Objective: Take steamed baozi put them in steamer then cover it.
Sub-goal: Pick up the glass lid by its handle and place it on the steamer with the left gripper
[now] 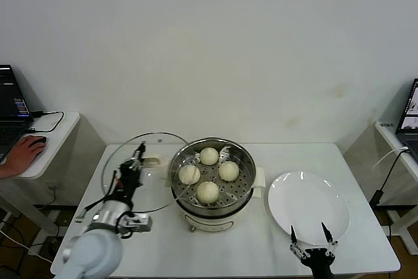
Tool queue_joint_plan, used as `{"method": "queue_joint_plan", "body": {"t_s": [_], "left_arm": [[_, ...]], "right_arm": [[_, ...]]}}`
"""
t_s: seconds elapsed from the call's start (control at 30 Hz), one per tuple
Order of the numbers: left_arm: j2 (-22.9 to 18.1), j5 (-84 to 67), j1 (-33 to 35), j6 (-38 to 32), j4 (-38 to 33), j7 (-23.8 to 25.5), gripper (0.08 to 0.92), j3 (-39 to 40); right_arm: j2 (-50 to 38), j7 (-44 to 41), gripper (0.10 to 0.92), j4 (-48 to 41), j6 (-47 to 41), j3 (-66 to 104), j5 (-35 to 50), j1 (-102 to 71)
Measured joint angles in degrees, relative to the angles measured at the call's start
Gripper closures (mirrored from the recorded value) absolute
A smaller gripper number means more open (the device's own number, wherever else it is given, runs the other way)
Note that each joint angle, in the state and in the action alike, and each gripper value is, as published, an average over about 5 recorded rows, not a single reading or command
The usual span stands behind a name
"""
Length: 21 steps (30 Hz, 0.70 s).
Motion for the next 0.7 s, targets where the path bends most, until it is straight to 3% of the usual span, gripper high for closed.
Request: {"method": "queue_joint_plan", "body": {"t_s": [0.37, 0.7], "left_arm": [[-5.0, 5.4, -11.0, 2.4, 5.2, 4.0, 0.858, 12.5], [-9.2, 9.7, -15.5, 2.7, 9.6, 4.6, 0.858, 18.0]], "right_arm": [[1.0, 0.3, 0.203, -1.3, 0.4, -1.2, -2.1, 0.6], [1.2, 0.7, 0.203, -1.9, 0.0, -2.1, -3.0, 0.8]]}}
